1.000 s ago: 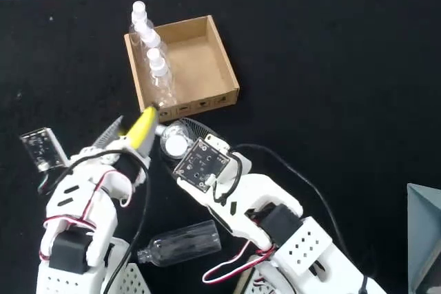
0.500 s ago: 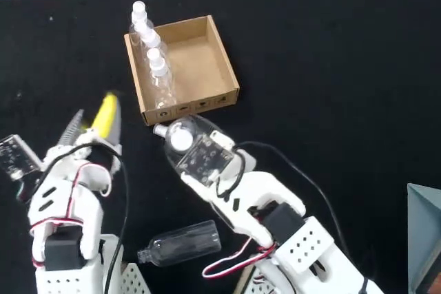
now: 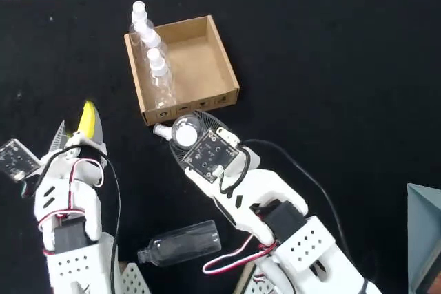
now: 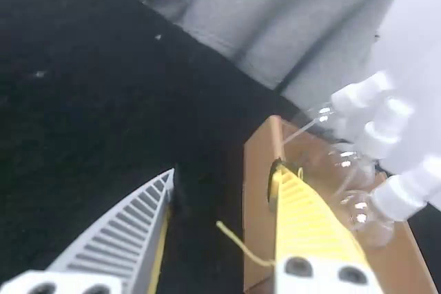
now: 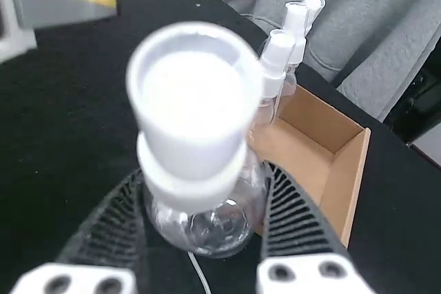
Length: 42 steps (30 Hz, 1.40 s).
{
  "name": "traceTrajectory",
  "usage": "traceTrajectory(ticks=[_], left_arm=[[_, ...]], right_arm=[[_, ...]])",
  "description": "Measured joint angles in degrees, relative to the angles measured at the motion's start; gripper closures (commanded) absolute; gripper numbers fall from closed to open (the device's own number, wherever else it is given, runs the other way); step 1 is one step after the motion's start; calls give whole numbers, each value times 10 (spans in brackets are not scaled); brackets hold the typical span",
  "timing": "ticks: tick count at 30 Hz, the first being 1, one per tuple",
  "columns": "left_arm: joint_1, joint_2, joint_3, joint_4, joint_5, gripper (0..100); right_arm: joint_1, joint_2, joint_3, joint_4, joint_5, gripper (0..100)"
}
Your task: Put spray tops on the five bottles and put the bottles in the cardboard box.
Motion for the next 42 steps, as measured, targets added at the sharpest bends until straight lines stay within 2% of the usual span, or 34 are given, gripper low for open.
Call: traceTrajectory(ticks=[6, 14, 24, 32, 42], left_arm=[[-3, 0, 4, -32, -1, 795], [-2, 1, 4, 5, -2, 795], [-2, 1, 4, 6, -2, 795], [-2, 1, 4, 6, -2, 795], [-2, 1, 4, 17, -2, 795]], right_arm=[[5, 0, 0, -1, 0, 939], [61, 0, 0, -11, -21, 939], [76, 0, -4, -11, -24, 939], [104, 3, -69, -11, -25, 939], [111, 193, -196, -11, -25, 939]])
